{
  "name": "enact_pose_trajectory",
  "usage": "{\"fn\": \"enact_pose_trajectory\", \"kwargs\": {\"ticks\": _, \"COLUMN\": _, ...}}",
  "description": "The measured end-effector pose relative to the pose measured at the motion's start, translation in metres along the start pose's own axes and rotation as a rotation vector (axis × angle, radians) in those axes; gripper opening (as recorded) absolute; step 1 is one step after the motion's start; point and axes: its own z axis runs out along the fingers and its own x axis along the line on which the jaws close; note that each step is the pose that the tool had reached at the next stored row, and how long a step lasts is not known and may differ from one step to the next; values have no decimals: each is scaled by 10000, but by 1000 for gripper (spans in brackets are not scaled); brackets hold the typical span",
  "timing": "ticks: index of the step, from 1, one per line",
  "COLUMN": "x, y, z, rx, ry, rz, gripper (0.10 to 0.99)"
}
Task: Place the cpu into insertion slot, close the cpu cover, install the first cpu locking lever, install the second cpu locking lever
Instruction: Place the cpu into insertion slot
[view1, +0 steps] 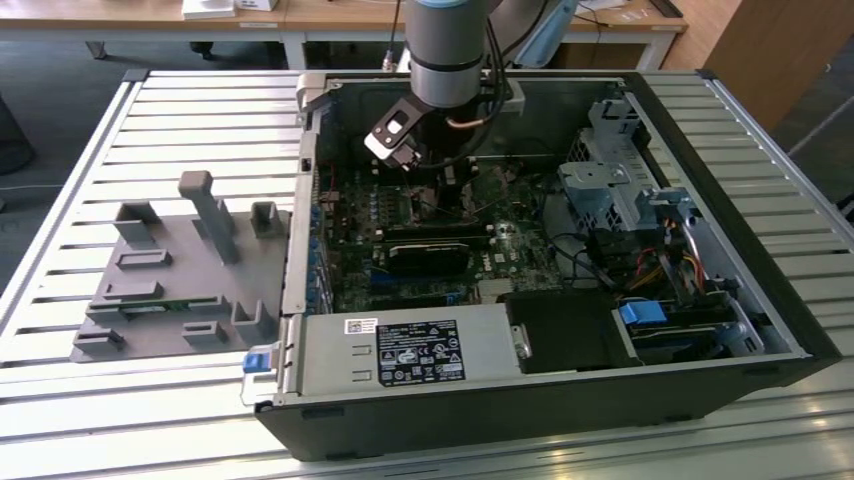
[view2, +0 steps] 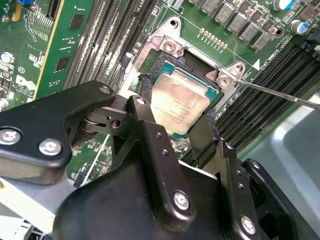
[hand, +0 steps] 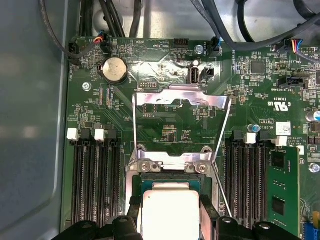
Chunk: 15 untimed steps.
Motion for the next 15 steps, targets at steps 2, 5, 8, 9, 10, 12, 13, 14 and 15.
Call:
{"fn": "enact_pose_trajectory", "kwargs": {"ticks": 2, "x": 0, "y": 0, "z": 8, "rx": 0, "ry": 0, "rz": 4, "gripper": 541}}
{"fn": "enact_pose_trajectory", "kwargs": {"ticks": 5, "x": 1, "y": -1, "z": 21, "rx": 0, "ry": 0, "rz": 23, "gripper": 541}}
{"fn": "enact_pose_trajectory", "kwargs": {"ticks": 8, "x": 0, "y": -2, "z": 33, "rx": 2, "ry": -5, "rz": 40, "gripper": 541}}
{"fn": "enact_pose_trajectory", "kwargs": {"ticks": 9, "x": 0, "y": -2, "z": 36, "rx": 2, "ry": -7, "rz": 44, "gripper": 541}}
{"fn": "enact_pose_trajectory", "kwargs": {"ticks": 10, "x": 0, "y": -2, "z": 39, "rx": 2, "ry": -7, "rz": 47, "gripper": 541}}
{"fn": "enact_pose_trajectory", "kwargs": {"ticks": 12, "x": 0, "y": -2, "z": 40, "rx": 2, "ry": -6, "rz": 49, "gripper": 541}}
{"fn": "enact_pose_trajectory", "kwargs": {"ticks": 13, "x": 0, "y": -2, "z": 41, "rx": 1, "ry": -4, "rz": 50, "gripper": 541}}
{"fn": "enact_pose_trajectory", "kwargs": {"ticks": 14, "x": 0, "y": -2, "z": 41, "rx": 1, "ry": -3, "rz": 50, "gripper": 541}}
{"fn": "enact_pose_trajectory", "kwargs": {"ticks": 15, "x": 1, "y": -2, "z": 41, "rx": 0, "ry": -2, "rz": 51, "gripper": 541}}
